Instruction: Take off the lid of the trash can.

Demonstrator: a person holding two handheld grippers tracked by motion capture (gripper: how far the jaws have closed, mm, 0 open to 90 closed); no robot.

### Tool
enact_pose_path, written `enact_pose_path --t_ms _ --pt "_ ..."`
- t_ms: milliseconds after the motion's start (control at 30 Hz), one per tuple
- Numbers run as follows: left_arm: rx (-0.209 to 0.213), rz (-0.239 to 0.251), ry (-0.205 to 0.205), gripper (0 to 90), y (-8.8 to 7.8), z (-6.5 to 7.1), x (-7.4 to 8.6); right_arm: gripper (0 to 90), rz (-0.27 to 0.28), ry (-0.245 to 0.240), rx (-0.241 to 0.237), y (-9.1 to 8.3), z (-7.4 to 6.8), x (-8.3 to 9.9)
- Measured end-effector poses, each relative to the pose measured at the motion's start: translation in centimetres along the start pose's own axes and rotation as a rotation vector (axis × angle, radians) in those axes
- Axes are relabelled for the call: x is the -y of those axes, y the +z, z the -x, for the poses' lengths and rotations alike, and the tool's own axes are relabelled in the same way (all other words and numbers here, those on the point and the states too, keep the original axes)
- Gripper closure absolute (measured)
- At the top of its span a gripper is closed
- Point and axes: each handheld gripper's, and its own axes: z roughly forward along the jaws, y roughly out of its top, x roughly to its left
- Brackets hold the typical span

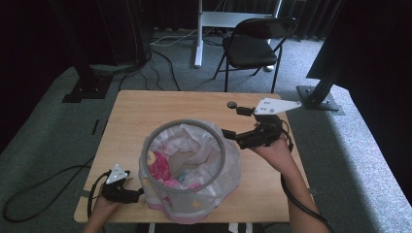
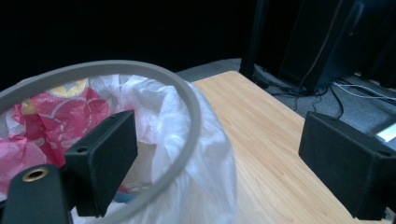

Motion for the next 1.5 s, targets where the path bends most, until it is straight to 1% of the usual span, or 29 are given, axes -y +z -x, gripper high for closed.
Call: enact_pose_path --t_ms 33,67,100,133,167,200,233,267,333,500,533,567,600,633,667,733,767,833,867,933,967,1000,1067,1100,1167,1200,1300,1400,1500 --pt "0.000 0.000 0.000 2.1 0.0 0.0 0.0 11.0 0.000 0.000 0.000 0.0 0.0 0.0" --pt "0.004 0.000 0.000 2.1 0.0 0.0 0.0 11.0 -0.016 -0.014 -0.021 0.9 -0.2 -0.4" --pt "0.004 0.000 0.000 2.1 0.0 0.0 0.0 11.0 -0.024 -0.016 -0.030 1.4 -0.3 -0.7" --pt "0.003 -0.001 0.000 2.1 0.0 0.0 0.0 11.0 -0.024 -0.016 -0.030 1.4 -0.3 -0.7" --pt "0.004 -0.001 0.000 2.1 0.0 0.0 0.0 11.0 -0.040 -0.017 -0.061 2.3 -0.2 -1.1" --pt "0.004 -0.001 -0.002 2.1 0.0 0.0 0.0 11.0 -0.047 -0.016 -0.068 2.8 -0.2 -1.3" --pt "0.004 -0.001 -0.002 2.1 0.0 0.0 0.0 11.0 -0.047 -0.016 -0.068 2.8 -0.2 -1.3" --pt "0.004 0.001 -0.004 2.1 0.0 0.0 0.0 11.1 -0.069 -0.012 -0.091 3.8 0.0 -1.6" --pt "0.006 0.001 -0.003 2.1 0.0 0.0 0.0 11.1 -0.084 -0.010 -0.107 4.7 0.3 -1.9" --pt "0.010 -0.004 -0.002 2.1 0.1 0.0 0.0 12.8 -0.118 0.001 -0.154 6.4 0.6 -2.3" --pt "0.012 -0.004 -0.001 2.1 0.1 0.0 0.0 14.6 -0.140 0.002 -0.178 7.2 0.7 -2.5" --pt "0.012 -0.004 -0.001 2.1 0.1 0.0 0.0 14.6 -0.143 -0.001 -0.188 7.6 0.7 -2.5" --pt "0.013 -0.005 -0.001 2.1 0.1 0.0 0.0 20.3 -0.154 -0.008 -0.207 7.9 0.7 -2.6" --pt "0.013 -0.005 -0.001 2.1 0.1 0.0 0.0 22.5 -0.162 -0.011 -0.218 8.2 0.6 -2.6" --pt "0.013 -0.005 0.000 2.1 0.1 0.0 0.0 22.5 -0.162 -0.011 -0.218 8.2 0.6 -2.6" --pt "0.013 -0.008 0.001 2.1 0.1 0.0 0.0 35.6 -0.171 -0.035 -0.211 8.7 0.6 -2.6" --pt "0.013 -0.007 0.002 2.1 0.1 0.0 0.0 37.8 -0.179 -0.042 -0.214 8.9 0.6 -2.6" --pt "0.014 -0.011 0.002 2.1 0.1 0.0 0.0 50.7 -0.197 -0.044 -0.207 9.3 0.6 -2.7" --pt "0.014 -0.012 0.002 2.1 0.1 0.0 0.0 53.9 -0.204 -0.047 -0.207 9.4 0.6 -2.7" --pt "0.014 -0.014 0.002 2.1 0.1 0.0 0.0 62.9 -0.234 -0.045 -0.188 9.8 0.6 -2.8" --pt "0.015 -0.014 0.001 2.1 0.1 0.0 0.0 64.6 -0.250 -0.043 -0.182 9.9 0.6 -2.8" --pt "0.014 -0.014 0.001 2.1 0.1 0.0 0.0 68.7 -0.267 -0.040 -0.182 10.1 0.6 -2.8" --pt "0.013 -0.017 0.005 2.1 0.2 0.0 0.0 70.8 -0.296 -0.045 -0.165 10.4 0.7 -2.7" --pt "0.013 -0.017 0.005 2.1 0.2 0.0 0.0 70.8 -0.296 -0.045 -0.165 10.4 0.7 -2.7" --pt "0.014 -0.018 0.006 2.1 0.2 0.0 0.0 76.9 -0.322 -0.055 -0.166 10.7 0.6 -2.6" --pt "0.014 -0.018 0.005 2.1 0.2 0.0 0.0 77.8 -0.337 -0.057 -0.166 10.8 0.5 -2.6" --pt "0.016 -0.011 0.000 2.1 0.1 0.0 0.0 79.4 -0.371 -0.074 -0.155 11.1 0.3 -2.4" --pt "0.015 -0.013 0.002 2.1 0.1 0.0 0.0 79.5 -0.390 -0.074 -0.156 11.2 0.3 -2.5" --pt "0.011 -0.021 0.012 2.1 0.2 0.1 0.0 79.7 -0.419 -0.082 -0.155 11.3 0.3 -2.5"
